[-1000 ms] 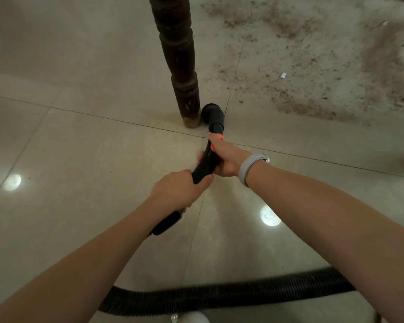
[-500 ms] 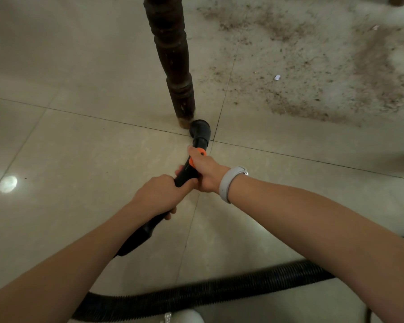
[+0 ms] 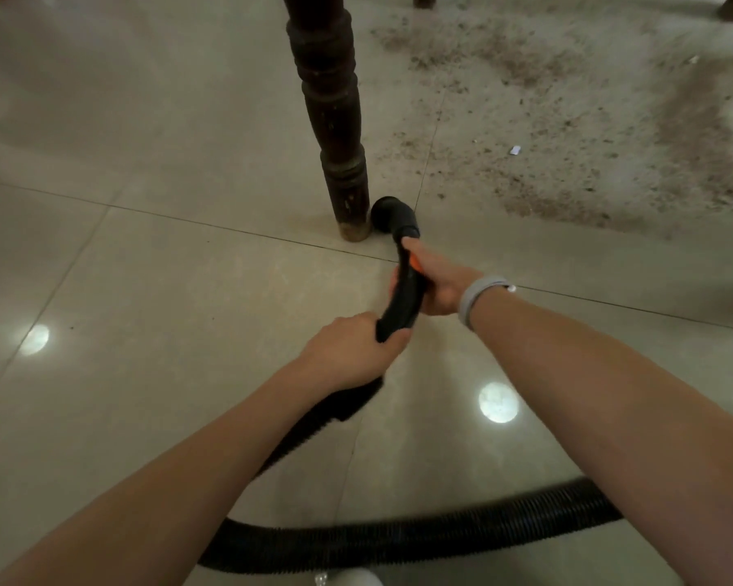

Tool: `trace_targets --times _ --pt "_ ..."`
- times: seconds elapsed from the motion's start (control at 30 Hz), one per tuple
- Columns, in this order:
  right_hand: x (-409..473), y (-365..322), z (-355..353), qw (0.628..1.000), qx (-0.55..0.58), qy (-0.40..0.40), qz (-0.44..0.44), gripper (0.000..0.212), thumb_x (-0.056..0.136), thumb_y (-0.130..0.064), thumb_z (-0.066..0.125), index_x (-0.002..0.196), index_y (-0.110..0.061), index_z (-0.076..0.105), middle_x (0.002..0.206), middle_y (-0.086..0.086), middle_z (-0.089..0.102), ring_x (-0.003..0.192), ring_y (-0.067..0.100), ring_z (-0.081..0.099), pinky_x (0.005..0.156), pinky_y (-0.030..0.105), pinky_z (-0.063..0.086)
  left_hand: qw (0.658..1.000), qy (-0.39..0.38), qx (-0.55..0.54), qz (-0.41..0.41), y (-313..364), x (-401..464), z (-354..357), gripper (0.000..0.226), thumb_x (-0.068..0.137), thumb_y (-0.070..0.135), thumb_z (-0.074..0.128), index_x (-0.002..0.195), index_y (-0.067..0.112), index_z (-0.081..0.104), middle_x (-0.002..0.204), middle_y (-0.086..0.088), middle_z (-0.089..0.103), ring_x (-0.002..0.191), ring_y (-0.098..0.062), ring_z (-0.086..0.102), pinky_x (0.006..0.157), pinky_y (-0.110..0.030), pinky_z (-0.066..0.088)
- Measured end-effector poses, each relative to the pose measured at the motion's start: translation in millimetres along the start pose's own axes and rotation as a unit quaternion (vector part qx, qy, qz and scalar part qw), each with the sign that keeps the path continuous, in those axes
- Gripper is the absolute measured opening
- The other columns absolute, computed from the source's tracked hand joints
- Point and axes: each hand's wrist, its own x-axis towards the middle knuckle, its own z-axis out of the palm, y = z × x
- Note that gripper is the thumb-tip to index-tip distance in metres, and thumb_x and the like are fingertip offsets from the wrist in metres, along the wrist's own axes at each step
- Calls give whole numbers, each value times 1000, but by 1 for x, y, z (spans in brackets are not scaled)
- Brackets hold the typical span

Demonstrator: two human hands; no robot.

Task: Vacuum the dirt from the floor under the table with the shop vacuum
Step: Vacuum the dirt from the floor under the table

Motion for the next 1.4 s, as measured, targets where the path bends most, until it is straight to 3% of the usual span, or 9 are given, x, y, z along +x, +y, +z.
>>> trace_targets --times 0.27,0.53,0.67,0.83,0.93,1.03,1.2,1.3,1.4 --pt "-2 -13 -10 999 -26 -7 28 40 89 -47 56 77 -9 53 57 4 54 47 16 52 50 25 50 996 -32 -77 9 15 7 2 35 92 51 46 98 16 49 78 2 54 69 -12 54 54 -24 39" --pt "-3 25 1 999 -34 -2 33 41 90 -47 54 92 -6 51 60 8 58 57 20 56 61 33 51 994 -94 -59 -26 -10 -7 9 47 91 58 44 81 13 54 73 -3 65 69 -18 64 74 -31 52" --pt "-3 45 15 999 -30 13 11 38 91 -45 54 97 -8 49 73 9 58 61 21 59 65 35 52 994 -92 -49 -45 -27 -12 10 47 91 59 42 76 16 50 63 1 62 61 -17 61 72 -30 52" --pt "-1 53 32 1000 -18 19 -6 36 93 -45 52 95 -10 44 75 10 57 62 21 59 61 35 53 997 -11 65 -51 -49 -19 12 49 90 64 36 93 17 49 70 3 55 66 -17 58 64 -30 48" --pt "1 59 50 999 -23 37 -29 35 95 -44 48 104 -10 41 75 9 54 60 22 59 55 35 50 975 137 174 -36 -61 -25 18 47 91 63 36 87 17 40 67 4 47 60 -19 48 54 -28 34" --pt "5 64 68 998 -25 48 -38 34 96 -43 46 104 -10 40 78 10 53 60 23 59 55 36 51 950 254 182 -9 -78 -29 23 47 87 61 47 79 16 37 55 4 43 45 -19 39 42 -24 17" --pt "20 83 99 998 -54 41 -8 38 93 -46 50 105 -11 40 87 12 56 71 28 63 68 42 55 955 226 172 -86 -118 -36 28 51 86 67 35 83 17 43 55 6 46 51 -19 48 50 -27 34" --pt "26 91 120 995 -96 16 10 38 93 -46 50 104 -11 41 101 14 58 95 33 63 85 49 54 956 219 151 -121 -134 -45 31 51 87 67 35 83 18 44 55 5 47 49 -18 48 48 -28 33" --pt "25 85 139 991 -129 -24 16 38 93 -46 50 105 -10 41 100 13 57 99 32 60 89 50 52 957 215 117 -155 -145 -45 26 54 87 68 32 82 16 46 57 2 50 49 -18 49 46 -27 32"
